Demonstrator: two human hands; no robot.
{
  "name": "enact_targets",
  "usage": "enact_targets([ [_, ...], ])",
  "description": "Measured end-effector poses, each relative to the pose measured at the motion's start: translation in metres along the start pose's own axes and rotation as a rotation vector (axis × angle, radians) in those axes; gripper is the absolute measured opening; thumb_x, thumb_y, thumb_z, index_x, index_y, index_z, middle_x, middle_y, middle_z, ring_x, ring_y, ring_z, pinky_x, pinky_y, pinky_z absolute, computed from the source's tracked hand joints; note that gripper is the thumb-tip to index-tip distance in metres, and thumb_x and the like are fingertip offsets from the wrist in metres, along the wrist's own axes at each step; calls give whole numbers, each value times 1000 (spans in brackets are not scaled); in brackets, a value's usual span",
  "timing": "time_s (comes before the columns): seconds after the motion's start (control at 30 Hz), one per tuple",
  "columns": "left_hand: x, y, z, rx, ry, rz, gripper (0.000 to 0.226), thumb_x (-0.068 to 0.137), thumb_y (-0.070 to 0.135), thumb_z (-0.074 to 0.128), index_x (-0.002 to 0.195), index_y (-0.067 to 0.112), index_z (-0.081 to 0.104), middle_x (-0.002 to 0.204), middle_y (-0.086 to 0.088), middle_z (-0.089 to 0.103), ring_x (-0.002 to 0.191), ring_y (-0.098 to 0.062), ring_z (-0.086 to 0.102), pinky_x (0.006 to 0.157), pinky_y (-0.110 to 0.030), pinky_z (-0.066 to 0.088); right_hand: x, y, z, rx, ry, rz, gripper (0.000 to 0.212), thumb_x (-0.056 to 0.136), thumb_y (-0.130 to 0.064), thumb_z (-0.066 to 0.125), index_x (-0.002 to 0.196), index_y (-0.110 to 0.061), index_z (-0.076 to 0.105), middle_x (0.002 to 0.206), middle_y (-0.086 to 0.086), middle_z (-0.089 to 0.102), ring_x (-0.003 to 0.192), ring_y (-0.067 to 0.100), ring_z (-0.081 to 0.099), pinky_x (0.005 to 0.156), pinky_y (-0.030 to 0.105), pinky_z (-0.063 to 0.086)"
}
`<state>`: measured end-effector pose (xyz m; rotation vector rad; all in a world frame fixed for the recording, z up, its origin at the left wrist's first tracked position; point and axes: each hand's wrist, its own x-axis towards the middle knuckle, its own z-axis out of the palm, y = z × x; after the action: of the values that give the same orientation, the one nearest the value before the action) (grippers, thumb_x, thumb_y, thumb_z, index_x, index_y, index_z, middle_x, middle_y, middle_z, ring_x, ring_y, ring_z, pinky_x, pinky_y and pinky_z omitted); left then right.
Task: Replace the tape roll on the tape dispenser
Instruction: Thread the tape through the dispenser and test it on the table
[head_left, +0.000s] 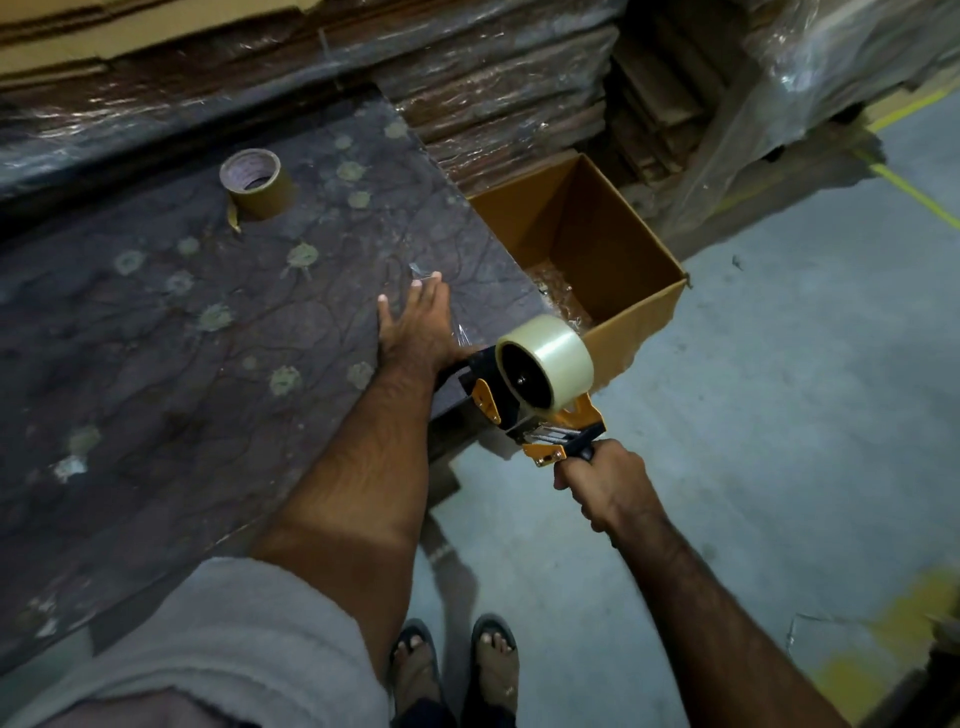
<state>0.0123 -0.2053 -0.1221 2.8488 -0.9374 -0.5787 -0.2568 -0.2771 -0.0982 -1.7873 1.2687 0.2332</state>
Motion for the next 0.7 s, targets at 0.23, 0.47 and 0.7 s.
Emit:
enact_targets([
  [0.23,0,3,-2,-9,-18,7,119,72,67,72,160,25,4,172,4,-7,158,-21,-5,123,-64,-6,6,2,-1,-224,41,-105,29,64,-41,59,77,-16,66,68,-2,59,64,18,54,61,30,41],
  [0.47,-4,-17,-3,-94,-23,71,137,62,80,71,161,21,-3,172,5,-3,157,-12,-6,123,-59,-10,-7,34,-3,-147,-221,40,28,60,-43,59,57,-17,67,48,-3,59,54,24,60,53,32,50],
  [0.7,-12,-1,-12,86,56,29,119,64,82,68,156,20,24,171,1,14,157,-19,15,121,-66,1,-9,47,1,410,-453,379,23,67,-18,60,53,-18,43,45,1,34,34,18,29,40,18,26],
])
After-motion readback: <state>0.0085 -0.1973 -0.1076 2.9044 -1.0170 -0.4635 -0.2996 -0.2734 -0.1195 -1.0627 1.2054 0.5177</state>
